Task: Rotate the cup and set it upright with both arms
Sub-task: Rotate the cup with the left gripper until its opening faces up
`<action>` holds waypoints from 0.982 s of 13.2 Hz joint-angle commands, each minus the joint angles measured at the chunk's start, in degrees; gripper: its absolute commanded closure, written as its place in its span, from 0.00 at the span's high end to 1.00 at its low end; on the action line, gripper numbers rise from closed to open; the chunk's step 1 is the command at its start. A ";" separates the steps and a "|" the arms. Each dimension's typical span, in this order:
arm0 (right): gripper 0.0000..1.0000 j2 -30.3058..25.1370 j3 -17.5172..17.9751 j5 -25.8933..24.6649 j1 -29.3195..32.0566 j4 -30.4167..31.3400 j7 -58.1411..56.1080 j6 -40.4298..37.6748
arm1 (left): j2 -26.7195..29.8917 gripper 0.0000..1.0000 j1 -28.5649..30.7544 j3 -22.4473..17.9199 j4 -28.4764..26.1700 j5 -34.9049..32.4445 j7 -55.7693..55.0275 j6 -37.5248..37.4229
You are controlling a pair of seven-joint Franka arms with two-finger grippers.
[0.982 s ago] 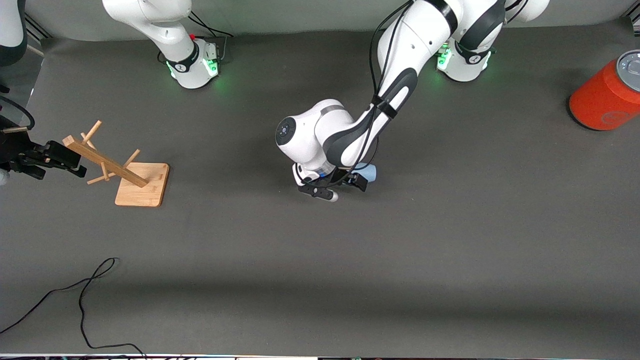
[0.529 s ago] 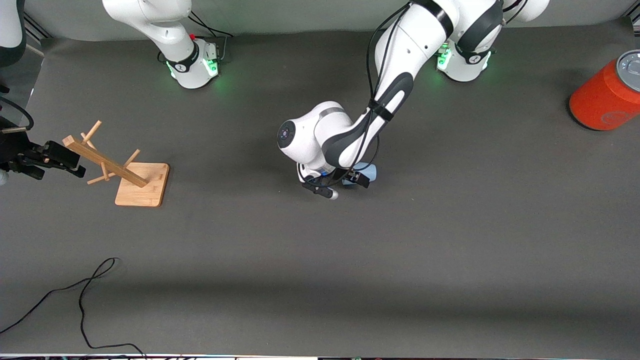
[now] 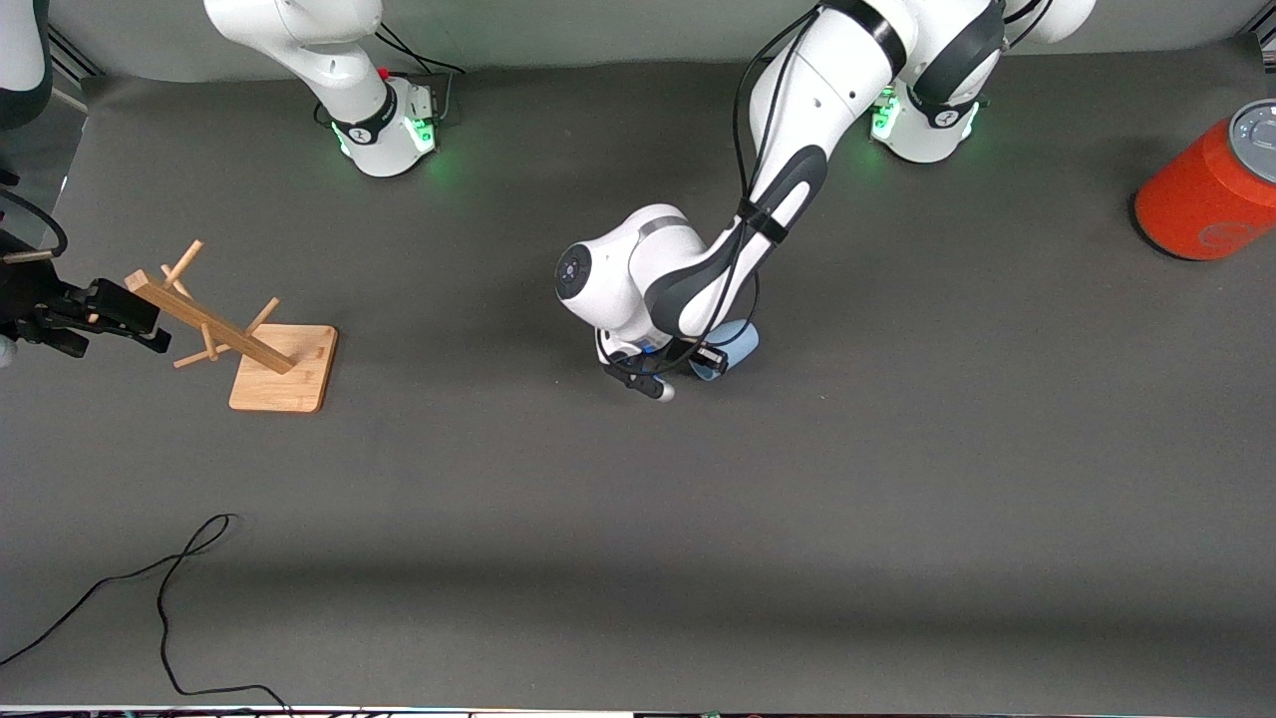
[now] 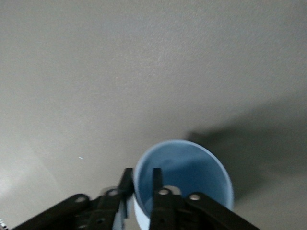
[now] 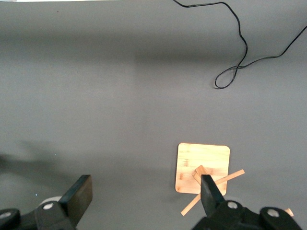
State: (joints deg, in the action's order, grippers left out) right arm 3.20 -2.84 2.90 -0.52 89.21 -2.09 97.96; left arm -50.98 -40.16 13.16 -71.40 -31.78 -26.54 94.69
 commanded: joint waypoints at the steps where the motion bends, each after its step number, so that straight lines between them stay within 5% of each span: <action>1: 1.00 -0.91 -0.50 -0.62 -0.62 0.43 -1.34 0.13 | 1.93 0.00 1.48 -0.25 3.10 0.66 4.91 -5.45; 4: 1.00 -1.26 -0.50 -0.62 -0.62 0.43 -1.43 0.04 | 4.47 0.00 5.95 -0.24 12.66 7.66 5.00 -16.17; 8: 1.00 -1.35 -0.50 -0.62 -0.62 0.26 -1.25 -0.75 | 18.25 0.00 21.22 -0.16 12.61 23.47 -4.66 -15.77; 10: 1.00 -1.27 -0.58 -0.62 -0.62 0.35 -1.17 -0.84 | 26.49 0.00 23.37 -0.51 3.53 26.23 -4.84 -9.48; 13: 1.00 -1.18 -0.76 -0.53 -0.62 0.35 -0.55 -1.63 | 39.17 0.00 26.54 -0.51 -18.27 29.14 -6.06 12.55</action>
State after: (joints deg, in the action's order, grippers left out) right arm 2.90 -2.92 2.74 -0.60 89.18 -2.30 97.48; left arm -21.81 -14.05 12.30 -71.50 -4.06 -29.59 94.87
